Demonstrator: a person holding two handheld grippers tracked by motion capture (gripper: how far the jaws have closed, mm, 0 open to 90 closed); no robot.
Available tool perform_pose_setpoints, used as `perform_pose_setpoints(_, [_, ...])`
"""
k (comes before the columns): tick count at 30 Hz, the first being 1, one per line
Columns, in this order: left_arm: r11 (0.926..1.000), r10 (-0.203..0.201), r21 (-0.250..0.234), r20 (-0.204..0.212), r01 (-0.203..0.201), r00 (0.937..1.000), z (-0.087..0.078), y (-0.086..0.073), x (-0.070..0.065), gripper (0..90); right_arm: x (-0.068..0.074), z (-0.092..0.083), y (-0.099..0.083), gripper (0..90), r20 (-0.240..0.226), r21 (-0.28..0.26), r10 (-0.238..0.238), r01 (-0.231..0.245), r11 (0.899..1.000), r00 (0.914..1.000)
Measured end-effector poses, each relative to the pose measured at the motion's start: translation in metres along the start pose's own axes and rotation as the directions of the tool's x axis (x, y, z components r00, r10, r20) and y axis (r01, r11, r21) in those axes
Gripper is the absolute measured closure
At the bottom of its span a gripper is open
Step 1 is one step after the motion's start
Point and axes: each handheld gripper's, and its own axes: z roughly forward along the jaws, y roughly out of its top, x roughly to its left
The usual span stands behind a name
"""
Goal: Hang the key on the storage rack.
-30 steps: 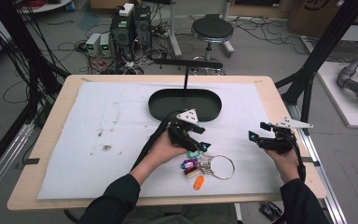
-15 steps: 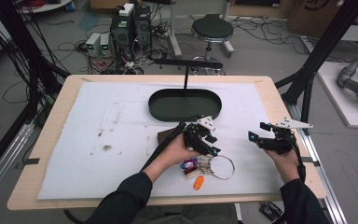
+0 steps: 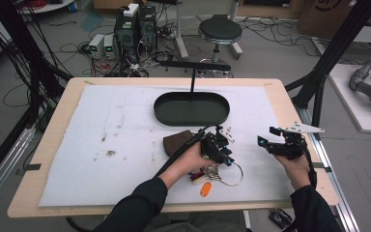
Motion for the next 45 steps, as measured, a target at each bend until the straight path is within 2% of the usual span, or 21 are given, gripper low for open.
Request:
perform_pose_setpoints(5, [0.9996, 0.010, 0.025, -0.003, -0.010, 0.9999, 0.008, 0.003, 0.000, 66.2, 0.000, 0.000, 0.000, 25.9, -0.001, 0.000, 0.000, 0.000, 1.000, 1.0000])
perform_pose_setpoints(11, [0.9960, 0.017, 0.087, -0.015, -0.015, 0.9998, 0.015, 0.001, 0.003, 69.1, 0.000, 0.000, 0.000, 25.8, -0.003, -0.001, 0.001, -0.001, 1.000, 1.0000])
perform_pose_setpoints(20, [0.9941, 0.046, 0.100, -0.040, -0.042, 0.9981, 0.016, 0.001, 0.001, 79.8, 0.000, -0.001, 0.000, 25.8, -0.003, -0.001, 0.004, -0.004, 1.000, 1.0000])
perform_pose_setpoints(22, [0.9929, 0.062, 0.104, -0.041, -0.057, 0.9973, 0.016, 0.001, -0.002, 84.8, -0.001, -0.001, 0.000, 25.9, -0.003, -0.002, 0.002, -0.002, 1.000, 1.0000])
perform_pose_setpoints(27, [0.9919, 0.072, 0.108, -0.037, -0.067, 0.9967, 0.014, 0.001, -0.002, 85.7, 0.000, -0.001, 0.000, 25.9, -0.006, -0.003, 0.000, 0.000, 1.000, 1.0000])
perform_pose_setpoints(32, [0.9960, 0.058, 0.069, -0.019, -0.056, 0.9981, 0.008, -0.001, 0.000, 86.0, 0.000, -0.001, 0.000, 25.9, -0.004, -0.006, 0.002, -0.002, 1.000, 1.0000])
perform_pose_setpoints(33, [0.9977, 0.057, 0.037, -0.018, -0.057, 0.9982, 0.001, -0.001, 0.001, 86.0, -0.001, -0.001, 0.000, 25.9, -0.004, -0.006, 0.003, -0.003, 1.000, 1.0000])
perform_pose_setpoints(35, [0.9982, 0.055, 0.023, -0.019, -0.055, 0.9983, -0.002, -0.002, 0.001, 86.0, 0.000, -0.002, 0.000, 25.8, -0.003, -0.006, 0.007, -0.007, 1.000, 1.0000])
perform_pose_setpoints(37, [0.9987, 0.049, -0.012, -0.021, -0.049, 0.9986, -0.011, -0.003, 0.002, 86.0, 0.000, -0.002, 0.000, 25.9, -0.003, -0.005, 0.007, -0.007, 1.000, 1.0000])
perform_pose_setpoints(38, [0.9980, 0.046, -0.043, -0.025, -0.047, 0.9986, -0.018, -0.004, 0.003, 86.0, 0.000, -0.002, 0.000, 25.9, -0.002, -0.005, 0.006, -0.006, 1.000, 1.0000])
perform_pose_setpoints(41, [0.9962, 0.056, -0.065, -0.034, -0.058, 0.9979, -0.027, -0.004, 0.003, 86.0, -0.001, -0.002, 0.000, 25.8, -0.002, -0.004, 0.006, -0.006, 1.000, 1.0000])
perform_pose_setpoints(42, [0.9928, 0.057, -0.104, -0.035, -0.060, 0.9978, -0.036, -0.006, 0.003, 86.0, 0.000, -0.002, 0.000, 25.9, -0.002, -0.005, 0.007, -0.007, 1.000, 1.0000])
perform_pose_setpoints(43, [0.9928, 0.057, -0.104, -0.035, -0.060, 0.9978, -0.036, -0.006, 0.003, 86.0, 0.000, -0.002, 0.000, 25.8, -0.003, -0.005, 0.005, -0.005, 1.000, 1.0000])
perform_pose_setpoints(45, [0.9877, 0.069, -0.138, -0.045, -0.075, 0.9966, -0.048, -0.007, 0.001, 86.0, 0.001, -0.001, 0.000, 25.9, -0.002, -0.004, 0.004, -0.005, 1.000, 1.0000])
